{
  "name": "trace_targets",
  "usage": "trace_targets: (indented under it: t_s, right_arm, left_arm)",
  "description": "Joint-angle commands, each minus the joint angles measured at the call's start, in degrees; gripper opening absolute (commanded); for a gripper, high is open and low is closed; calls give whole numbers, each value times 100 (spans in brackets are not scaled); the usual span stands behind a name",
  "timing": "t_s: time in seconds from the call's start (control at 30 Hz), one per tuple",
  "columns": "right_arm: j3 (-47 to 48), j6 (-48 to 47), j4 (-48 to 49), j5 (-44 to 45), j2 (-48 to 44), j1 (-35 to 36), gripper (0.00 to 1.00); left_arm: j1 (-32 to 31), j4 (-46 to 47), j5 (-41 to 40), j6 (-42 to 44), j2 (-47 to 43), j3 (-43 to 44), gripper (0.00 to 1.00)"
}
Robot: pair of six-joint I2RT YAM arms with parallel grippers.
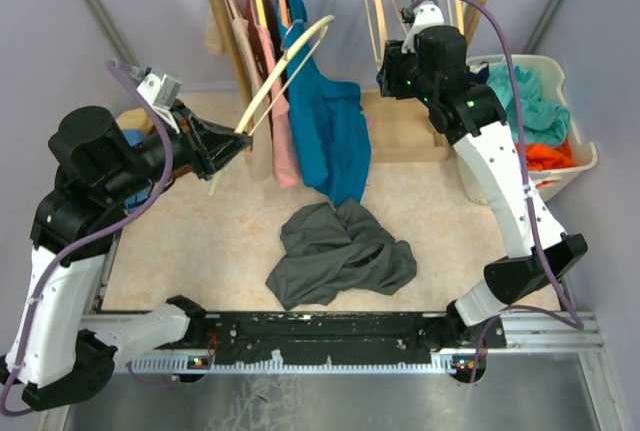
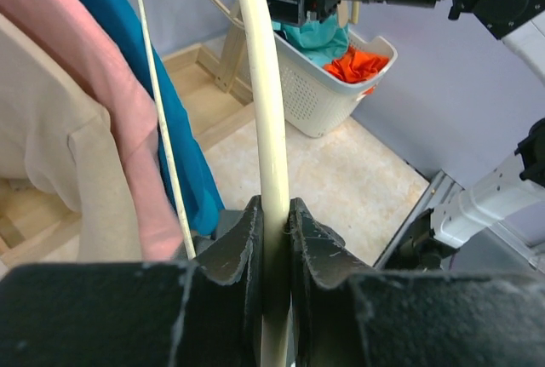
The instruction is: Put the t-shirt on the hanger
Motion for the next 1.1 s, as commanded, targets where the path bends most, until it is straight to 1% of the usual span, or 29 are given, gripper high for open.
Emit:
trace_targets:
  t_s: [0.0, 0.03, 0.13, 0.3, 0.4, 0.53, 0.7, 0.87, 1.07]
  right_arm:
    - [304, -20, 35, 341, -232, -91, 44]
    - [314, -15, -10, 384, -279, -92, 44]
    - [329, 31, -137, 354, -506, -93, 54]
    - [110, 257, -259, -100, -1142, -87, 62]
    - [-187, 469, -396, -315, -1633, -89, 65]
    - [-781, 811, -635, -748, -2291, -87, 65]
    - [-1872, 1248, -902, -1285, -3107, -87, 64]
    - [-3155, 1767, -958, -1778, -3850, -87, 62]
    - [-4689, 2153, -789, -2058, -4427, -8, 59]
  left_arm:
    - [29, -237, 274, -15, -322, 169, 3]
    - [24, -281, 327, -22, -365, 194, 3]
    - [24, -370, 608, -83, -441, 269, 3]
    - [28, -457, 973, -135, -584, 316, 3]
    - [23, -481, 1122, -162, -657, 332, 3]
    - [27, -763, 1317, -242, -793, 310, 3]
    - [4, -732, 1460, -434, -1077, -71, 4]
    - [10, -559, 1586, -689, -1462, -805, 3]
    - [9, -149, 1836, -1141, -2092, -2064, 3]
